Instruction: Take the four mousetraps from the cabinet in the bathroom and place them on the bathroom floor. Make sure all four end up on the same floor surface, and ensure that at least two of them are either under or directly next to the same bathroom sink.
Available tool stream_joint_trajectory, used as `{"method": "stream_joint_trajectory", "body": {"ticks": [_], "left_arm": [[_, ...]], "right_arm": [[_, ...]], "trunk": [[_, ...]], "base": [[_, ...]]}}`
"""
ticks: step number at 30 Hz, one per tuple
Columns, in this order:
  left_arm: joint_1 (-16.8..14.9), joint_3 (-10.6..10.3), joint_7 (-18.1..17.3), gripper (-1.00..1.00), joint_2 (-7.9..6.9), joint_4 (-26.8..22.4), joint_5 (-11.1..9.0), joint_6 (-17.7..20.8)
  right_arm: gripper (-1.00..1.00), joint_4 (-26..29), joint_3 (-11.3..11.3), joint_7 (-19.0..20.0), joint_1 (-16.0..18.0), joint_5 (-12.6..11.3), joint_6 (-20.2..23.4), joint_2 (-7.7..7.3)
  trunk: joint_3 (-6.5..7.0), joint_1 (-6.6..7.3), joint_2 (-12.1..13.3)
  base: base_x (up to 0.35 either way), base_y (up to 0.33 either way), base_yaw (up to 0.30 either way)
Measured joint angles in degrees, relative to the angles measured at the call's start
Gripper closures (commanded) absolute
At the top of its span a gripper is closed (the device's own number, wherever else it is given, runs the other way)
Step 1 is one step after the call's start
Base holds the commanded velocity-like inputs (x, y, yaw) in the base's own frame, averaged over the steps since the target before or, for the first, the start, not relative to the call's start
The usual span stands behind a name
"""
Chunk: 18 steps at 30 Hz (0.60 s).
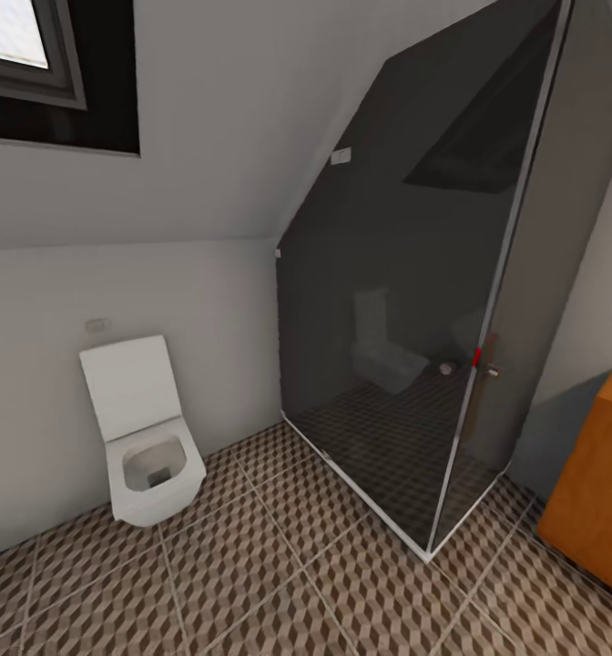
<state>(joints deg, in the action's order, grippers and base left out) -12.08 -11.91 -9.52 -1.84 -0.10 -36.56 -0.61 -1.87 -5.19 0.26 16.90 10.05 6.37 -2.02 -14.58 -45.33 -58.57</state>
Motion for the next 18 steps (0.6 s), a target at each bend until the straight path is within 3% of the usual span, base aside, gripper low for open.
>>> {"method": "stream_joint_trajectory", "body": {"ticks": [18], "left_arm": [[0.00, 0.00, -0.02, 1.00, 0.00, 0.00, -0.02, 0.01]], "right_arm": [[1.00, 0.00, 0.01, 0.00, 0.00, -0.08, -0.01, -0.08]], "trunk": [[0.00, 0.00, 0.00]], "base": [[0.000, 0.000, 0.282]]}}
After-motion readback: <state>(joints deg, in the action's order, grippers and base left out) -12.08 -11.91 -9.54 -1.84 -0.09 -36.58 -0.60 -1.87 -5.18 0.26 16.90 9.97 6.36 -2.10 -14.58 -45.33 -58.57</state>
